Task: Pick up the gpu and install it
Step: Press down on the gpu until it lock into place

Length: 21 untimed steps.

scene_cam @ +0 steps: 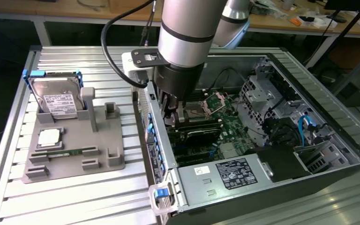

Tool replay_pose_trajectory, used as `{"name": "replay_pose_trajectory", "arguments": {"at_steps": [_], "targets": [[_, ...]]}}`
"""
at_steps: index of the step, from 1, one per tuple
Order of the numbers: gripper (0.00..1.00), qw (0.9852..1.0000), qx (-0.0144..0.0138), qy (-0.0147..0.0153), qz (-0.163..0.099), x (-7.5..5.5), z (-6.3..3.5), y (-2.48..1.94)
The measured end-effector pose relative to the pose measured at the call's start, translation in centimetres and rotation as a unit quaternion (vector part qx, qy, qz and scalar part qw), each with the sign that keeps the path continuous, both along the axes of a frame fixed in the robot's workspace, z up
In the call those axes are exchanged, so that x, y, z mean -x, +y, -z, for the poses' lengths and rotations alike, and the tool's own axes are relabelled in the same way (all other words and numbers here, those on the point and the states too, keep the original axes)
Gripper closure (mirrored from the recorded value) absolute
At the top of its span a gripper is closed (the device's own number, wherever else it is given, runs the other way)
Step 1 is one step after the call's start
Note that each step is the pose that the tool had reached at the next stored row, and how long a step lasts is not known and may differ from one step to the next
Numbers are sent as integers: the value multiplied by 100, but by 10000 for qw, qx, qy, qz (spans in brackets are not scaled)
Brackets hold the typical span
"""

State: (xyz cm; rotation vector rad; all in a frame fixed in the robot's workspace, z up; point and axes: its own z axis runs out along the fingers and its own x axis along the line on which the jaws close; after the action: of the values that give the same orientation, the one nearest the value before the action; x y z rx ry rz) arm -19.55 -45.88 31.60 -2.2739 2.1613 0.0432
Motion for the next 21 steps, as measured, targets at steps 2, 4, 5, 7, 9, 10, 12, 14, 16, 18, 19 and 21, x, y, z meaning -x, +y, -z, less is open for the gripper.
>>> {"name": "replay_pose_trajectory", "arguments": {"at_steps": [2, 4, 5, 7, 9, 10, 12, 14, 16, 18, 19, 21], "targets": [[89, 10000, 1, 1, 0, 0, -1, 0], [89, 10000, 1, 1, 0, 0, -2, 0], [89, 10000, 1, 1, 0, 0, -2, 0], [89, 10000, 1, 1, 0, 0, -2, 0], [89, 10000, 2, 2, 0, -8, -3, 0], [89, 10000, 2, 2, 0, -16, -3, 0], [89, 10000, 1, 1, 0, -35, -1, 0], [89, 10000, 1, 1, 0, -51, 0, 0], [89, 10000, 1, 1, 0, -71, 2, 0], [89, 10000, 1, 1, 0, -90, 3, 0], [89, 10000, 1, 1, 0, -100, 4, 0], [89, 10000, 1, 1, 0, -117, 7, 0]]}}
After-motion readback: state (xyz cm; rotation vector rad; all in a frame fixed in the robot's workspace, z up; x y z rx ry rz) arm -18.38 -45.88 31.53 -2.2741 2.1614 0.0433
